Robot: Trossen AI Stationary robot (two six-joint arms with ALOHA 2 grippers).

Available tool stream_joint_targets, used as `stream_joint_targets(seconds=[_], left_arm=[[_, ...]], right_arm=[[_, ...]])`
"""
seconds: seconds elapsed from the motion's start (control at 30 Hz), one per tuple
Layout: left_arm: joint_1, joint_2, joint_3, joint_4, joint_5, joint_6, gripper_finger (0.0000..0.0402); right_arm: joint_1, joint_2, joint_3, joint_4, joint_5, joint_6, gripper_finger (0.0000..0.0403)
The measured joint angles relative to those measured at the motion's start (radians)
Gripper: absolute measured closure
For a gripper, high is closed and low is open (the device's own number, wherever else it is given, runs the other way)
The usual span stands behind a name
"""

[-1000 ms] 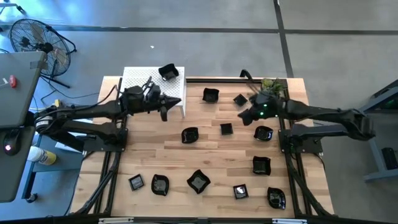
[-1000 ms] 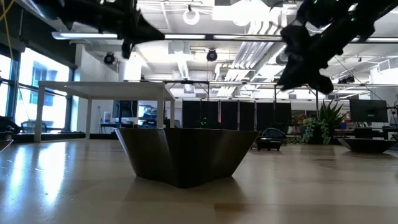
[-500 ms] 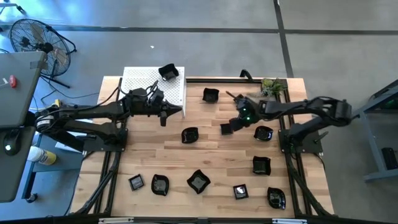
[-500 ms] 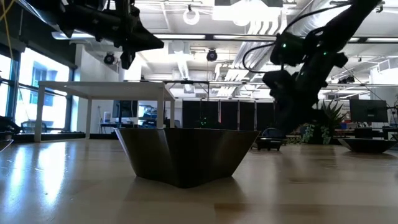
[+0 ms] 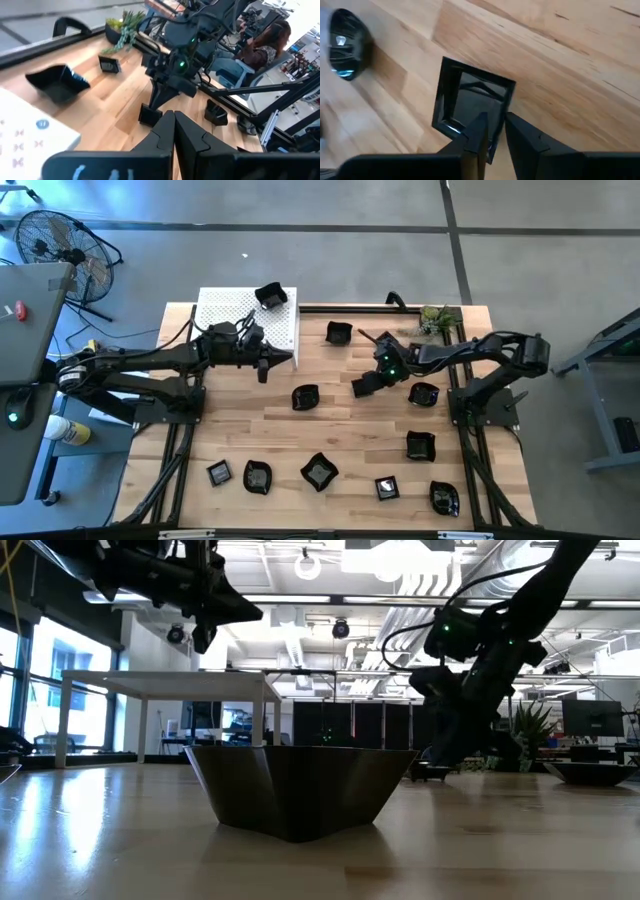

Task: Pick & Place Mini shaped plates
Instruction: Put the black square plate on the shelf

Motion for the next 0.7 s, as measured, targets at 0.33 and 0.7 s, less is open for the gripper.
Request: stream_joint_targets(seconds=[0.33,0.7], left_arm=[[0.000,0.000,0.000,-0.048,0.010,-0.021,0.0401],[0.000,0.001,0.000,-0.049,0.020,-0.023,0.0401]], right_arm=[[0.000,0.000,0.000,0.014,-0.013,-0.020,0.0389],[0.000,0.000,0.000,0.013,-0.012,-0.057,0.0317]])
